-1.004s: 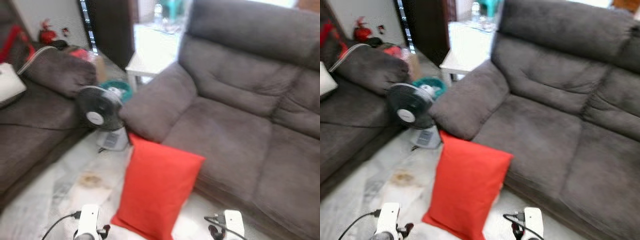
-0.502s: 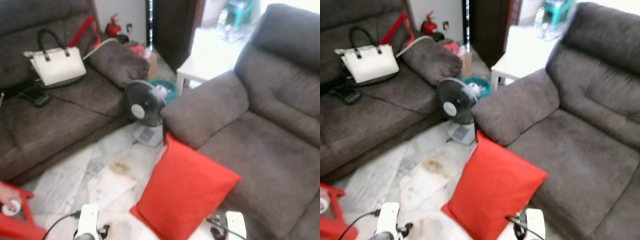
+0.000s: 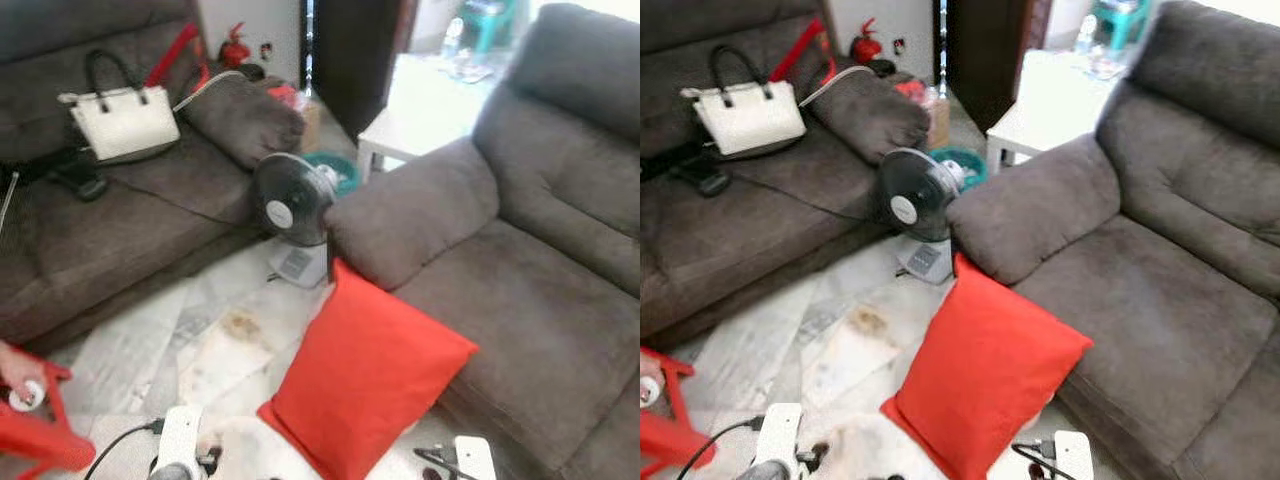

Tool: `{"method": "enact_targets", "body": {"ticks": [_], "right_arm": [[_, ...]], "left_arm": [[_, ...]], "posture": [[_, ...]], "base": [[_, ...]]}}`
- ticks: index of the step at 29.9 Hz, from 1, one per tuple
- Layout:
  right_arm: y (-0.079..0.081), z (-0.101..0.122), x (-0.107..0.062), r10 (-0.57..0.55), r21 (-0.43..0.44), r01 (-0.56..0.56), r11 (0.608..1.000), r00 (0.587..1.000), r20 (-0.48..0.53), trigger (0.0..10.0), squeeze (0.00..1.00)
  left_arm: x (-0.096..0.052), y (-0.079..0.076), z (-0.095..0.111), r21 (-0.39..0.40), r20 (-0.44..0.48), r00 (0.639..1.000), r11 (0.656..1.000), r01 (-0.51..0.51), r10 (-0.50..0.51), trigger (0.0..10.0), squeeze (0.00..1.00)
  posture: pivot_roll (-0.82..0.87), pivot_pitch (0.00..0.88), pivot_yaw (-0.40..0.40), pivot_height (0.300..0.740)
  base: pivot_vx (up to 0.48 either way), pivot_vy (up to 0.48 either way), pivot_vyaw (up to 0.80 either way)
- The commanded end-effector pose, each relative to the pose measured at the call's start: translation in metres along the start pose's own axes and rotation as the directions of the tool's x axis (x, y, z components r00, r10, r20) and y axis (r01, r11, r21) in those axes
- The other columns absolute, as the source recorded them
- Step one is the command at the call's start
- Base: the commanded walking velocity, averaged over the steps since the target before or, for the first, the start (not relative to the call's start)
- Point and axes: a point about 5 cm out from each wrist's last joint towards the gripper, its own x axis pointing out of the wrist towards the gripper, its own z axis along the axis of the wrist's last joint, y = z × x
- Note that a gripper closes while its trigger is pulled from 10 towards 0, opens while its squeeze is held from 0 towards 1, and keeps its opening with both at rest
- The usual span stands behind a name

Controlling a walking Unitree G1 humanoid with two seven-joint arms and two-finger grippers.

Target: Move the pillow to the sofa from floor

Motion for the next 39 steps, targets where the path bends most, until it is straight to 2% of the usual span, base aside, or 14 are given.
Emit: {"method": "enact_targets", "body": {"ticks": [1, 6, 9, 12, 20, 22, 39], "right_arm": [[-0.0066, 0.0002, -0.0016, -0.019, 0.008, 0.019, 1.000, 1.000, 0.007, 10.0, 0.00], [-0.0065, 0.0003, -0.0017, -0.012, 0.006, 0.012, 1.000, 1.000, 0.008, 10.0, 0.00], [-0.0068, 0.0016, -0.0016, -0.007, -0.028, 0.007, 1.000, 1.000, 0.009, 10.0, 0.00], [-0.0072, 0.0018, -0.0015, -0.006, -0.043, 0.006, 0.999, 1.000, 0.007, 10.0, 0.00], [-0.0076, 0.0014, -0.0018, -0.007, -0.030, 0.007, 1.000, 1.000, 0.009, 10.0, 0.00], [-0.0074, 0.0001, -0.0019, -0.011, 0.005, 0.011, 1.000, 1.000, 0.007, 10.0, 0.00], [-0.0070, 0.0006, -0.0019, -0.018, 0.020, 0.018, 1.000, 1.000, 0.019, 10.0, 0.00]], "left_arm": [[-0.0005, -0.0057, -0.0050, 0.011, -0.021, 1.000, 1.000, 0.015, -0.015, 10.0, 0.00], [-0.0006, -0.0061, -0.0051, 0.009, -0.021, 1.000, 1.000, 0.014, -0.014, 10.0, 0.00], [-0.0006, -0.0062, -0.0051, 0.008, -0.021, 1.000, 1.000, 0.015, -0.014, 10.0, 0.00], [-0.0006, -0.0063, -0.0053, 0.008, -0.021, 1.000, 1.000, 0.014, -0.014, 10.0, 0.00], [-0.0007, -0.0068, -0.0058, -0.004, -0.021, 1.000, 1.000, 0.012, -0.012, 10.0, 0.00], [-0.0007, -0.0070, -0.0057, -0.005, -0.019, 1.000, 1.000, 0.014, -0.014, 10.0, 0.00], [-0.0008, -0.0069, -0.0047, -0.030, -0.003, 1.000, 0.999, 0.017, -0.017, 10.0, 0.00]], "posture": [[0.10, 0.054, -0.033, 0.740], [0.11, 0.055, -0.036, 0.740], [0.10, 0.055, -0.037, 0.740], [0.10, 0.054, -0.037, 0.740], [0.10, 0.054, -0.038, 0.740], [0.10, 0.054, -0.039, 0.740], [0.11, 0.057, -0.034, 0.740]], "base": [[0.000, -0.345, 0.00], [0.000, -0.345, 0.00], [0.000, -0.345, 0.00], [0.000, -0.344, 0.69], [0.000, 0.000, 0.77], [0.000, 0.000, 0.00], [0.000, 0.000, 0.00]]}}
